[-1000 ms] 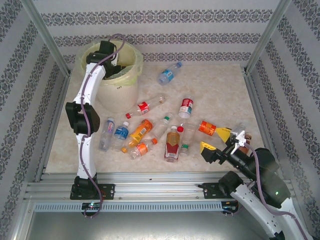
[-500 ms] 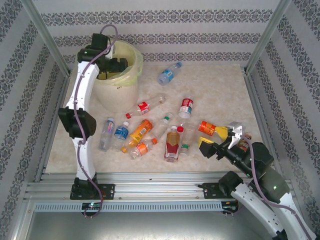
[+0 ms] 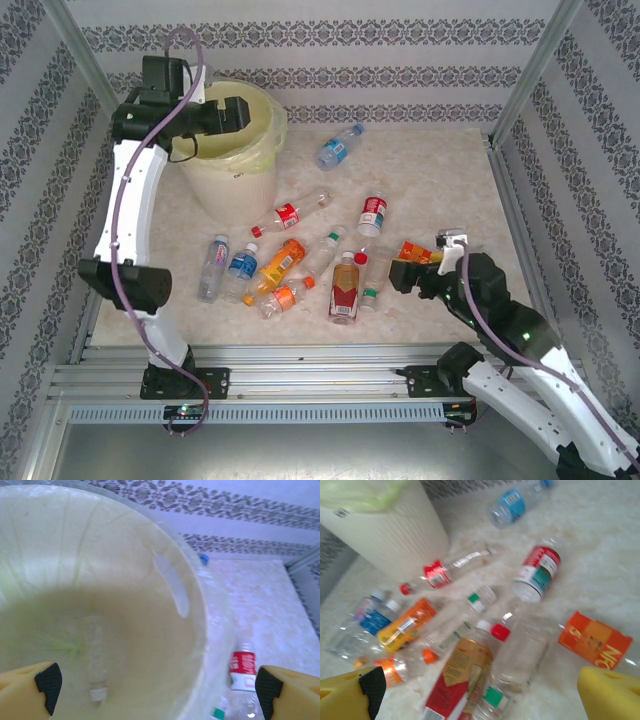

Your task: Put the plastic bottles in the bin

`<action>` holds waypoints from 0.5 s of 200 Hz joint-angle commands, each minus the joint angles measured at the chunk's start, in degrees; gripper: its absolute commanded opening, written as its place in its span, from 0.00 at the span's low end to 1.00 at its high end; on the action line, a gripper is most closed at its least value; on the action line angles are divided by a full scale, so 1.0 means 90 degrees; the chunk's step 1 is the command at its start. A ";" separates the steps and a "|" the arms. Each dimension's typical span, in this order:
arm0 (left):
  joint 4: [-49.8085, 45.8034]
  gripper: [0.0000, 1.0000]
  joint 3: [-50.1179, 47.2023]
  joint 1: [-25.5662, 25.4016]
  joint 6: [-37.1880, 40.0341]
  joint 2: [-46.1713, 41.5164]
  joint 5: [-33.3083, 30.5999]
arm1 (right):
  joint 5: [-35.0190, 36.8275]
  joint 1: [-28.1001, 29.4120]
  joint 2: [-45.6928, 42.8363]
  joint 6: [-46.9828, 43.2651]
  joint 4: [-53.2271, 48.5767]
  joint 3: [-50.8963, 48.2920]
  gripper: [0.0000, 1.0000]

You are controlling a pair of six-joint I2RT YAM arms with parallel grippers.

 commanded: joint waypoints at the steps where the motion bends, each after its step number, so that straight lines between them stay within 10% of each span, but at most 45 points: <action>1: 0.0779 1.00 -0.0853 0.0028 -0.0215 -0.0771 0.0714 | 0.0581 -0.0159 0.0660 0.0491 -0.0736 0.0301 0.98; 100: 0.2305 1.00 -0.4173 -0.1274 -0.0242 -0.3420 0.1539 | -0.0003 -0.0549 0.1471 0.1200 -0.0897 0.0317 0.98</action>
